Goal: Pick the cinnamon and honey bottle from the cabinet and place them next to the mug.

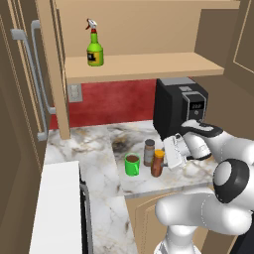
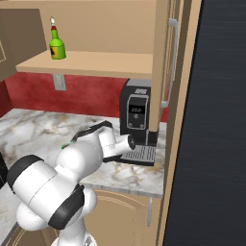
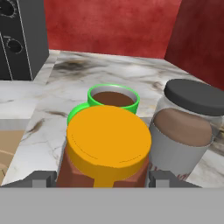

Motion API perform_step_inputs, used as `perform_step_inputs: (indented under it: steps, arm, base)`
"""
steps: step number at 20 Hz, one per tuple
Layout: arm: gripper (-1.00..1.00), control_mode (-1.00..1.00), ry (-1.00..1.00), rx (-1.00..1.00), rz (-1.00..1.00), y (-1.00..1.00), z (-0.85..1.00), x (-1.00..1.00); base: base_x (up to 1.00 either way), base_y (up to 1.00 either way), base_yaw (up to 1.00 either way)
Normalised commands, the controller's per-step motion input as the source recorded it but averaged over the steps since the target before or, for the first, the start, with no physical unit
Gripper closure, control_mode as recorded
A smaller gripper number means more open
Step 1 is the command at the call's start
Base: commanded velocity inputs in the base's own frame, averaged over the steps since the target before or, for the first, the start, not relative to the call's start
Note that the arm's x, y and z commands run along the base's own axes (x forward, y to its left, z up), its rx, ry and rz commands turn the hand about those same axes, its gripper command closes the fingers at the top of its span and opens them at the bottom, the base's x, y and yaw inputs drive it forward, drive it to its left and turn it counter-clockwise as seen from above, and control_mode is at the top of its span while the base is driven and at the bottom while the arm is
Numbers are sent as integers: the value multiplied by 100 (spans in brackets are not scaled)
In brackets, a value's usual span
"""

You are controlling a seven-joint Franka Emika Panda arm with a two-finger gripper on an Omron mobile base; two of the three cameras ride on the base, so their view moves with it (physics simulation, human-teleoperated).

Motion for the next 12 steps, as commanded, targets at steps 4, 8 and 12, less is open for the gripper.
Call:
perform_step_inputs:
  steps: [4, 8, 12]
  arm:
    - [100, -100, 0, -9, 0, 0, 0, 0]
    - [100, -100, 0, -6, 0, 0, -6, 0]
    - [100, -100, -3, 0, 0, 0, -16, 0]
  base:
    - [0, 0, 0]
    - [0, 0, 0]
    - [0, 0, 0]
